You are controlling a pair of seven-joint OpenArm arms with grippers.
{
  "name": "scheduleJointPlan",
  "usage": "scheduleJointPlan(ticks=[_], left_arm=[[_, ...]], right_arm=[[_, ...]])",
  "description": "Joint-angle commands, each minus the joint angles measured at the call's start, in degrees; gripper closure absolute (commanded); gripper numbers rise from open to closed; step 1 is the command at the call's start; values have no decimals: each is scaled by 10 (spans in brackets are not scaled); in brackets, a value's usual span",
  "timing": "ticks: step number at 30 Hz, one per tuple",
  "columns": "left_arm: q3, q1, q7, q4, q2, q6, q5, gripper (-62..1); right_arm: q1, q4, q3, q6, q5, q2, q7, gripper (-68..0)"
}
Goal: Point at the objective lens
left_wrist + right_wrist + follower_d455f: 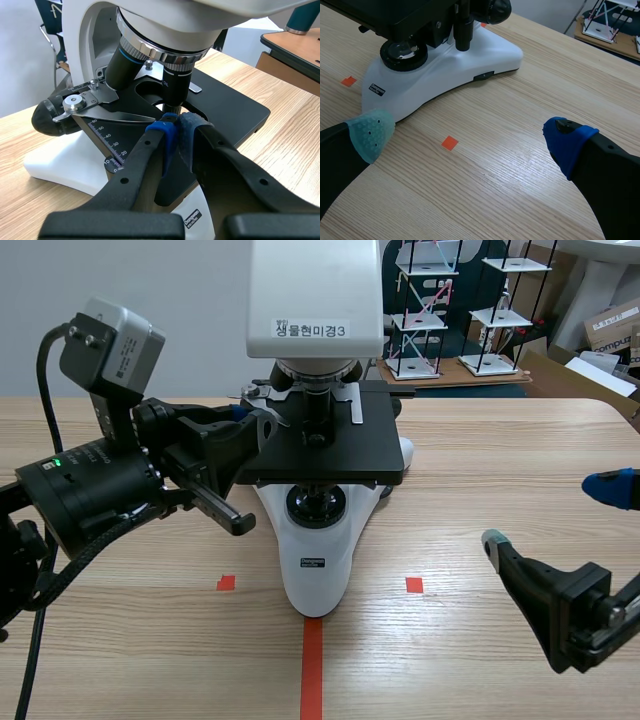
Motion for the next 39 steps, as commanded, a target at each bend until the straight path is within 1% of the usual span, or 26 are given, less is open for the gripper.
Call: scheduleJointPlan(ticks=[1, 39], left_arm=[[0, -2, -5, 16, 2, 0, -5, -15], [0, -2, -4, 16, 2, 1, -3, -15]], right_arm=[[0, 6, 7, 0, 2, 1, 8, -669], [0, 6, 7, 0, 2, 1, 8, -669]])
